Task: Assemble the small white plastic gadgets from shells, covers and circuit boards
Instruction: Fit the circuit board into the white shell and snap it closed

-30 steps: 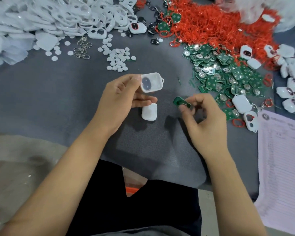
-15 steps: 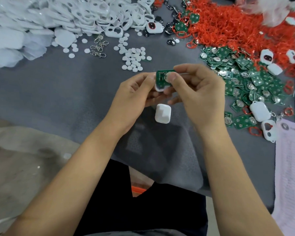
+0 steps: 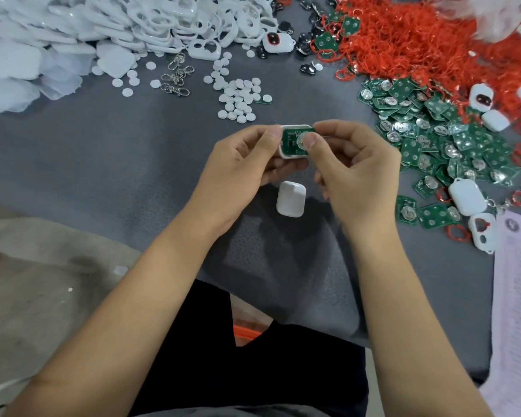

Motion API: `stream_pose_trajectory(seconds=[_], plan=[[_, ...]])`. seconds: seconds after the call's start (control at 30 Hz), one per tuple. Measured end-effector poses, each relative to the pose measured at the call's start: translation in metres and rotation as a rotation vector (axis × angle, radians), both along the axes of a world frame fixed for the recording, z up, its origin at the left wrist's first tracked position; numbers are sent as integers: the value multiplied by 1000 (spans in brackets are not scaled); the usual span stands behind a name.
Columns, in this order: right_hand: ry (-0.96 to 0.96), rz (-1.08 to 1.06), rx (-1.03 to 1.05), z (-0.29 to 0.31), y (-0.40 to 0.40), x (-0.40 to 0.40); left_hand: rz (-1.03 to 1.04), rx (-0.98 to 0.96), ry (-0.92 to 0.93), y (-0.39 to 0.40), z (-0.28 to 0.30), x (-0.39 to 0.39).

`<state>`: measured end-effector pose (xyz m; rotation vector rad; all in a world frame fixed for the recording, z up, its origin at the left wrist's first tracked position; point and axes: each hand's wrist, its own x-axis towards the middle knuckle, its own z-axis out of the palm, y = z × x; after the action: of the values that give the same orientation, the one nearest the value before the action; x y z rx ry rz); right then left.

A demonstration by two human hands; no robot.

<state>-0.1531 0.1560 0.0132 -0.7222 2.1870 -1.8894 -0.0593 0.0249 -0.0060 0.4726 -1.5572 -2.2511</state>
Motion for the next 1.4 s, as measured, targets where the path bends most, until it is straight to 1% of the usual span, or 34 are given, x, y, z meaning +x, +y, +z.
stream_pose_trajectory(seconds=[0.27,0.57,0.63,0.77,1.07,1.13,1.3,1.4], plan=[[46,11,13,-2,1,-2,-1,-9,-7,0,0,0],[193,-61,76,-3,-2,1,-5,-30,-9,1,3,1],[157,-65,71,-4,-2,-1,-7,-34,-14,1,4,1],[9,-65,-4,-6,0,-4,-7,-36,-18,2,5,1],[-8,-11,-31,-4,-1,-2,-20,-37,-29,1,4,1],[15,-13,-17,-3,-1,-2,-19,-41,-28,1,4,1],[174,-65,87,-4,-2,1,-16,-44,-16,2,4,2],[216,-100,120,-5,-3,4,-10,-62,-13,2,4,1]])
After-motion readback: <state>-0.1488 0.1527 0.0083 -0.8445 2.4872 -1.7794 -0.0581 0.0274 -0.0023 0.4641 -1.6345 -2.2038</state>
